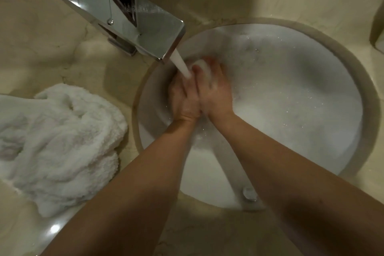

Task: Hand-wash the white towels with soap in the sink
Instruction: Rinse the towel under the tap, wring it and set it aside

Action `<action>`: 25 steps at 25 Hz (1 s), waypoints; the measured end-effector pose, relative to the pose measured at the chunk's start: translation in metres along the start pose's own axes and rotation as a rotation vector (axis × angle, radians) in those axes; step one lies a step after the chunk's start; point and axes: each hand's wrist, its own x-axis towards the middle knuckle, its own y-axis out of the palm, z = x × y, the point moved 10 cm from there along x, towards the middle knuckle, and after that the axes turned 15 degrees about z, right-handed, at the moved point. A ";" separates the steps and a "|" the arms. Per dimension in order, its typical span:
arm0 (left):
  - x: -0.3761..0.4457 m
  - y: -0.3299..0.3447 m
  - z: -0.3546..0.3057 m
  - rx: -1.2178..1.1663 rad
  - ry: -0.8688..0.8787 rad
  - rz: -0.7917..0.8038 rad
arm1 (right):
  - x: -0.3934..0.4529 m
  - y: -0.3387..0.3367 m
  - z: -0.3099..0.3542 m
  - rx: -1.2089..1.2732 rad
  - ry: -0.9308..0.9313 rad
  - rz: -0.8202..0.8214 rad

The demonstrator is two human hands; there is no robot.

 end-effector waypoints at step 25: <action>-0.023 0.008 -0.031 1.099 -0.006 -0.490 | 0.020 -0.016 -0.035 0.180 0.158 0.157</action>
